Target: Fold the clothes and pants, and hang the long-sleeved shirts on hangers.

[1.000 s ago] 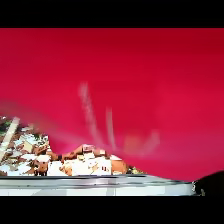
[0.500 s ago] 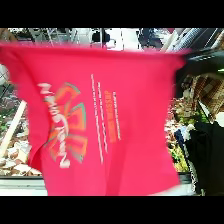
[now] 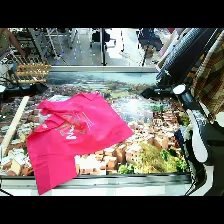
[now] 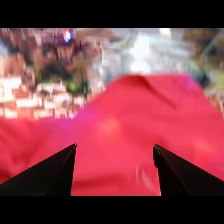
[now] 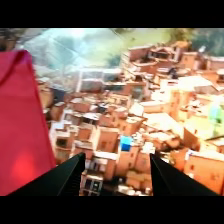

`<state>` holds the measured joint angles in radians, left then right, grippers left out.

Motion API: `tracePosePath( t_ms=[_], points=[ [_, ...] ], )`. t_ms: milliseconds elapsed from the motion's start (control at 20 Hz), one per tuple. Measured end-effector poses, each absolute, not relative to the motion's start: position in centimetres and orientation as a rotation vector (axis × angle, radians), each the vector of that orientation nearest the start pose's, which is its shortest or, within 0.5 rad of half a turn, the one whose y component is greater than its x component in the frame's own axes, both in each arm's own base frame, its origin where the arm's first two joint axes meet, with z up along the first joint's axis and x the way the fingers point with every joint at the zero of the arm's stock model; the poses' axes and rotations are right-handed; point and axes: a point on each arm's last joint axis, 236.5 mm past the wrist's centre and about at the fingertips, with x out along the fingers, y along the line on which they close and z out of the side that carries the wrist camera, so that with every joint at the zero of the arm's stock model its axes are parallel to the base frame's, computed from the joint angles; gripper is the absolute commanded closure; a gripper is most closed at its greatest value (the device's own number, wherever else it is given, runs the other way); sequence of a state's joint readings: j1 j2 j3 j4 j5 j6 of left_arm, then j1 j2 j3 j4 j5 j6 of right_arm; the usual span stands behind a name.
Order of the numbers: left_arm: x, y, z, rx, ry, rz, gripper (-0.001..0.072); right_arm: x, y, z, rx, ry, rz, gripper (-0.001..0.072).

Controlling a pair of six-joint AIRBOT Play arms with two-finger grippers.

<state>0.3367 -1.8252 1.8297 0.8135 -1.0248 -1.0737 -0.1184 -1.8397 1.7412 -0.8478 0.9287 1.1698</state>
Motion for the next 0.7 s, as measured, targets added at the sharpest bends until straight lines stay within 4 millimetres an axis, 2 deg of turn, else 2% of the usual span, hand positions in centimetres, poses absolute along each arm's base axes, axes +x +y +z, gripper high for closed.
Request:
tracePosePath(
  t_ms=[100, 200, 300, 350, 500, 650, 700],
  points=[
    [55.2, 9.0, 3.2, -0.346, 0.982, -0.191, 0.0234, 57.1, 5.1, 0.9, 0.397, 0.970, 0.409, 0.0236],
    [49.8, 11.9, -0.3, -0.348, 1.225, -0.096, 0.0252, 54.1, 5.0, -1.1, 0.410, 1.098, 0.462, 0.0235],
    [44.3, 13.2, -2.2, -0.386, 1.415, -0.031, 0.0251, 50.9, 5.9, -3.0, 0.413, 1.223, 0.531, 0.0235],
    [41.9, 13.4, -2.8, -0.411, 1.484, -0.008, 0.0250, 49.2, 6.7, -3.7, 0.413, 1.281, 0.572, 0.0235],
    [34.7, 12.0, -4.3, -0.476, 1.657, 0.026, 0.0225, 46.5, 8.8, -5.9, 0.399, 1.377, 0.638, 0.0234],
    [28.5, 9.7, -5.4, -0.515, 1.760, 0.040, 0.0203, 45.2, 11.2, -7.3, 0.380, 1.419, 0.700, 0.0234],
    [27.1, 9.0, -5.7, -0.524, 1.769, 0.045, 0.0199, 45.1, 11.8, -7.8, 0.372, 1.423, 0.710, 0.0234]
  ],
)
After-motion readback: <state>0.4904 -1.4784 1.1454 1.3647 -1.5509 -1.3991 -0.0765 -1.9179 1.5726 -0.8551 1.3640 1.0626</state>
